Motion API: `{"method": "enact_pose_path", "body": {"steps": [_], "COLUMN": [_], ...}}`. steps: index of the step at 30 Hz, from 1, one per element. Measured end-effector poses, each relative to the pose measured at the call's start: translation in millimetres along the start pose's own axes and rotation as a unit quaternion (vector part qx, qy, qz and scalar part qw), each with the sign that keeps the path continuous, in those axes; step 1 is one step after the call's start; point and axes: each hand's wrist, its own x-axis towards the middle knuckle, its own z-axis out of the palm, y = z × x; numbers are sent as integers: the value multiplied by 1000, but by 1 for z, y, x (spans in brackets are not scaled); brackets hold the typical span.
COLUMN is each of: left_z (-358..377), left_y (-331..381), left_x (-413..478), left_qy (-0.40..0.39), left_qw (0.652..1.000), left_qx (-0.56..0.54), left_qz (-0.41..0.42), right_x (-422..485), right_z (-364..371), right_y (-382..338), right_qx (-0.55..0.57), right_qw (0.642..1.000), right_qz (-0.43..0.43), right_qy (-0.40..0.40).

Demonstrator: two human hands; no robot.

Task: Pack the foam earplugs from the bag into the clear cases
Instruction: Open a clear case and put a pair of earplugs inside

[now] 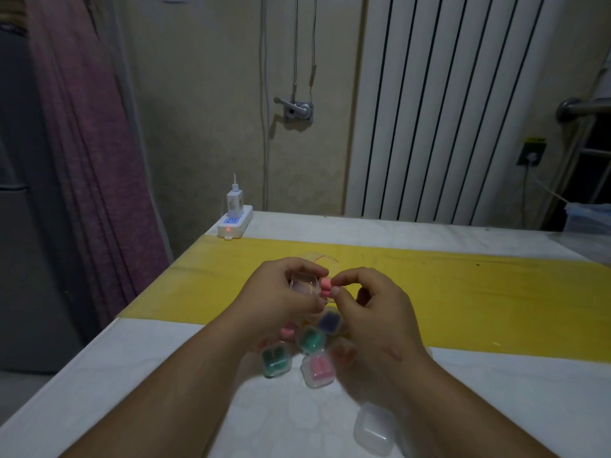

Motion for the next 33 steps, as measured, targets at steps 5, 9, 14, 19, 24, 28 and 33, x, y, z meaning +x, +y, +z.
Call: {"method": "enact_pose_path", "body": {"steps": [5, 9, 14, 19, 24, 28, 33], "left_z": [0, 1, 2, 2, 2, -2, -8], "left_y": [1, 3, 6, 4, 2, 0, -3], "left_x": [1, -1, -4, -3, -1, 0, 4], "left_qy": [2, -3, -13, -12, -19, -31, -111], "left_qw": [1000, 1000, 1000, 1000, 999, 998, 966], "left_qx": [-8, -5, 0, 1, -14, -36, -232], "left_qz": [6, 2, -5, 0, 24, 36, 19], "right_x": [5, 6, 8, 6, 9, 3, 8], "right_z": [0, -2, -3, -2, -9, -11, -11], "right_y": [6, 5, 2, 0, -11, -20, -16], "right_qx": [-59, -71, -64, 117, 179, 301, 309], "right_qw": [998, 997, 998, 985, 962, 919, 916], "right_qz": [0, 4, 25, 124, 194, 242, 252], "right_qy": [25, 15, 12, -12, -65, -73, -37]}}
